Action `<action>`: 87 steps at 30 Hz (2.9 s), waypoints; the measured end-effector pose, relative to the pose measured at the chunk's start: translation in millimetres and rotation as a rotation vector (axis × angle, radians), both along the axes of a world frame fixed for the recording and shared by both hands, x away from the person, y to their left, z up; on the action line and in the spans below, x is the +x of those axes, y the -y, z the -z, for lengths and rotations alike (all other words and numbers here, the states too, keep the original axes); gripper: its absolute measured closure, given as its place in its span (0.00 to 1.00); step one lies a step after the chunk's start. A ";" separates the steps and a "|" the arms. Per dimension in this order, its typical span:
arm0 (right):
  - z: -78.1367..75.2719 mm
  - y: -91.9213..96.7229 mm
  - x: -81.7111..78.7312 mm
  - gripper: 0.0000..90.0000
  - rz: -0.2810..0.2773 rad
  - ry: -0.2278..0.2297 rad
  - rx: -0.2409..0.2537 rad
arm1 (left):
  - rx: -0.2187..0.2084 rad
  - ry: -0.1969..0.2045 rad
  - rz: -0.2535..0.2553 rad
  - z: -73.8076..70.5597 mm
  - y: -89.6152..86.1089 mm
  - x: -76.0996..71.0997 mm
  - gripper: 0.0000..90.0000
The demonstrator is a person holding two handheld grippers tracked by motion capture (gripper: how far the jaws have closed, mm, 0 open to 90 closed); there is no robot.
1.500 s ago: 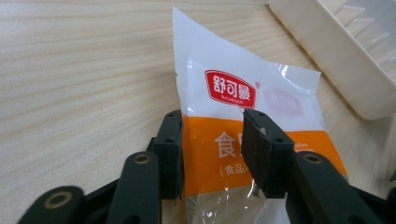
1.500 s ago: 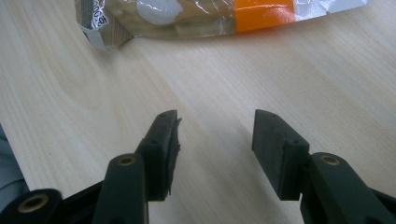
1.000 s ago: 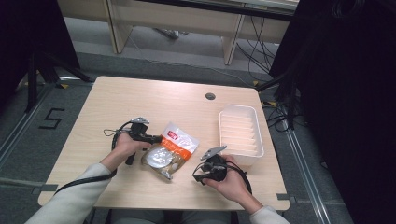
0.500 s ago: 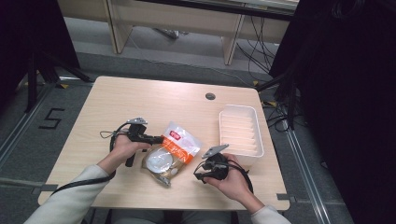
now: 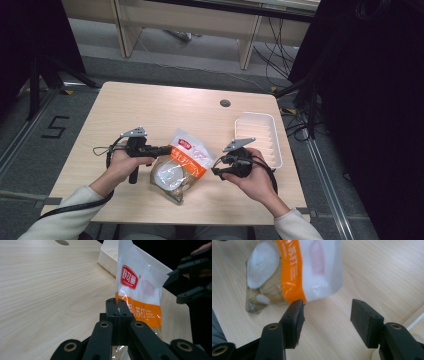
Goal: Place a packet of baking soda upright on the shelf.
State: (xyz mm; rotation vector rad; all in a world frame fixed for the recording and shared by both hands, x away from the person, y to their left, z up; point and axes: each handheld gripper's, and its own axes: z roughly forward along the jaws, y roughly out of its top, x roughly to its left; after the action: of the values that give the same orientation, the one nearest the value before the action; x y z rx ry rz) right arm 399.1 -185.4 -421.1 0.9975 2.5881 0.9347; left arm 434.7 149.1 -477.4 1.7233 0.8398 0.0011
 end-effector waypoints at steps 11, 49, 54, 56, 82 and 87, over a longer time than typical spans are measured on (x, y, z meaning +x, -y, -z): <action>-7.1 -33.4 32.4 0.51 -0.115 -0.146 -0.065 | -0.038 0.023 0.016 -6.8 -5.1 -15.1 1.00; -78.3 -66.6 41.3 1.00 -0.408 -0.227 -0.302 | 0.123 0.063 -0.124 3.5 -40.8 -101.0 0.48; -84.8 -69.5 47.6 1.00 -0.425 -0.246 -0.308 | 0.122 0.046 -0.123 7.2 -43.6 -110.3 0.48; -87.5 -70.4 49.5 1.00 -0.437 -0.248 -0.308 | 0.135 0.048 -0.126 7.6 -43.7 -109.7 0.48; -119.0 -67.5 60.5 1.00 -0.471 -0.212 -0.339 | 0.160 0.051 -0.142 10.7 -43.7 -107.3 0.43; -121.5 -66.8 61.5 1.00 -0.490 -0.202 -0.340 | 0.161 0.052 -0.142 10.9 -43.5 -107.4 0.43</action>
State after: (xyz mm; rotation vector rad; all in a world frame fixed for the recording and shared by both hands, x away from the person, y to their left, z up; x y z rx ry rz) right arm 460.7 -118.6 -299.6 0.3909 3.0931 0.4639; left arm 327.3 192.6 -488.3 1.8015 0.9434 0.2131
